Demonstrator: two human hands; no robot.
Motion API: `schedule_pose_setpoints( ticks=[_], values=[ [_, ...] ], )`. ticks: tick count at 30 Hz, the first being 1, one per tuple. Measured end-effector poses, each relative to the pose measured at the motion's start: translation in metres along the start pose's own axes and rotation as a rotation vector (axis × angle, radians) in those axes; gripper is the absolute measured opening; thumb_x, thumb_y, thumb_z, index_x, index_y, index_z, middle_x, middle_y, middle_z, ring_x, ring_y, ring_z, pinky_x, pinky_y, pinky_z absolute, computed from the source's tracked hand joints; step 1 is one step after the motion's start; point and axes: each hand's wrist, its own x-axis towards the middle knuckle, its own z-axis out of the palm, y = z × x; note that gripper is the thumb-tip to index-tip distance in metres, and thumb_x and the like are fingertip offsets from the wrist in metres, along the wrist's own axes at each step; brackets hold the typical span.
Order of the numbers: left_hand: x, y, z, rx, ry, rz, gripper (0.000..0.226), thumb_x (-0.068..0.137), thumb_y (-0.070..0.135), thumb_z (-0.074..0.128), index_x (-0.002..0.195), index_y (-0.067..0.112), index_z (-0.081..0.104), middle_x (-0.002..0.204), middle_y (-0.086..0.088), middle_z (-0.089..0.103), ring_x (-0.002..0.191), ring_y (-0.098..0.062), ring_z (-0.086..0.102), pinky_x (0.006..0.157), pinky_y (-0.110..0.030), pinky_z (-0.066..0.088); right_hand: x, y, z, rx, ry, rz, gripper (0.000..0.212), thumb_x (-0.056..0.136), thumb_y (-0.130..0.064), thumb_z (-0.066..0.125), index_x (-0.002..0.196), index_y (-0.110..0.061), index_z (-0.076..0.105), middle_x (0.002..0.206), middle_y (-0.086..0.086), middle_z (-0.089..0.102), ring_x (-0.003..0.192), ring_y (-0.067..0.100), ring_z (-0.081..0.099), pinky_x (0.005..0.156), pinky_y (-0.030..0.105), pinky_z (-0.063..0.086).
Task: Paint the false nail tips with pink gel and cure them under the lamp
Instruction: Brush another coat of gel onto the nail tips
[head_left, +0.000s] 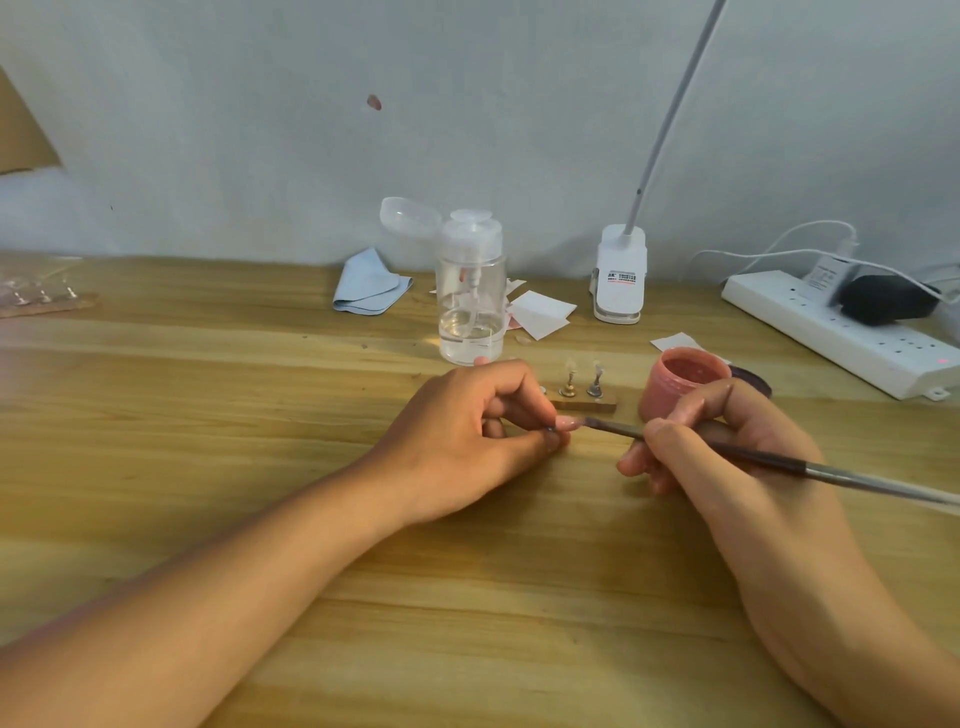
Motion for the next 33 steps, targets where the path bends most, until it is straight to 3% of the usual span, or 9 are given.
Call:
schedule_pose_setpoints(
  ticks=[9,15,17,19,21,23,27,33],
  values=[
    [0.0001,-0.0015,-0.0002,0.009,0.002,0.011,0.008,0.085,0.020,0.076,0.086,0.019,0.068,0.090,0.011,0.076,0.053,-0.003,0.038,0.053,-0.015,0.034,0.0008,-0.0010,-0.0006,-0.016,-0.024,0.029,0.014,0.085,0.003,0.059,0.078,-0.005,0.050,0.065,0.012,0.071,0.056,0.007,0.059,0.057,0.019,0.048],
    [0.0002,-0.0006,0.0001,0.007,0.004,0.009,0.009,0.085,0.022,0.077,0.086,0.018,0.069,0.090,0.010,0.076,0.054,-0.004,0.038,0.054,-0.016,0.035,0.0001,0.0004,-0.0017,-0.014,-0.003,0.004,0.015,0.086,0.001,0.059,0.077,-0.005,0.049,0.063,0.011,0.069,0.059,0.013,0.057,0.056,0.016,0.047],
    [-0.0003,0.0000,0.0004,-0.004,0.002,0.016,0.010,0.085,0.019,0.077,0.085,0.016,0.068,0.089,0.009,0.077,0.051,0.001,0.039,0.053,-0.013,0.033,0.0018,0.0017,-0.0022,0.016,0.021,0.006,0.016,0.088,0.001,0.058,0.078,-0.008,0.049,0.063,0.010,0.069,0.061,0.016,0.056,0.061,0.020,0.049],
    [-0.0003,0.0002,0.0008,-0.006,0.007,0.011,0.010,0.085,0.018,0.077,0.085,0.016,0.067,0.089,0.011,0.077,0.052,0.002,0.043,0.053,-0.012,0.034,0.0037,0.0028,-0.0027,0.021,0.043,0.008,0.017,0.088,0.004,0.058,0.080,-0.009,0.050,0.064,0.008,0.069,0.064,0.020,0.060,0.071,0.034,0.052],
    [0.0002,0.0006,0.0009,-0.004,0.005,-0.006,0.011,0.086,0.020,0.076,0.087,0.016,0.066,0.091,0.016,0.076,0.061,-0.005,0.050,0.055,-0.014,0.037,0.0040,0.0030,-0.0026,-0.036,0.001,-0.014,0.016,0.086,0.006,0.061,0.082,-0.008,0.053,0.071,0.009,0.071,0.071,0.026,0.067,0.075,0.039,0.052],
    [0.0004,0.0008,0.0005,-0.013,0.000,-0.020,0.012,0.086,0.021,0.076,0.089,0.016,0.065,0.093,0.019,0.075,0.067,-0.014,0.055,0.057,-0.018,0.040,0.0029,0.0023,-0.0016,-0.084,-0.054,-0.042,0.019,0.082,0.005,0.066,0.079,-0.012,0.057,0.077,0.013,0.069,0.082,0.034,0.066,0.074,0.035,0.050],
    [0.0001,0.0010,0.0002,-0.008,0.002,-0.016,0.013,0.086,0.021,0.075,0.090,0.016,0.065,0.094,0.021,0.075,0.062,-0.014,0.047,0.055,-0.017,0.039,0.0035,0.0047,-0.0032,-0.095,-0.038,-0.023,0.019,0.078,0.004,0.068,0.077,-0.012,0.057,0.080,0.021,0.067,0.084,0.046,0.059,0.075,0.038,0.045],
    [0.0004,0.0007,0.0002,-0.005,0.002,-0.009,0.012,0.086,0.021,0.075,0.091,0.017,0.065,0.093,0.018,0.075,0.060,-0.011,0.046,0.055,-0.015,0.038,0.0034,0.0071,-0.0032,-0.151,-0.080,-0.045,0.017,0.076,-0.001,0.068,0.078,-0.016,0.059,0.082,0.022,0.067,0.084,0.043,0.061,0.068,0.032,0.048]
  ],
)
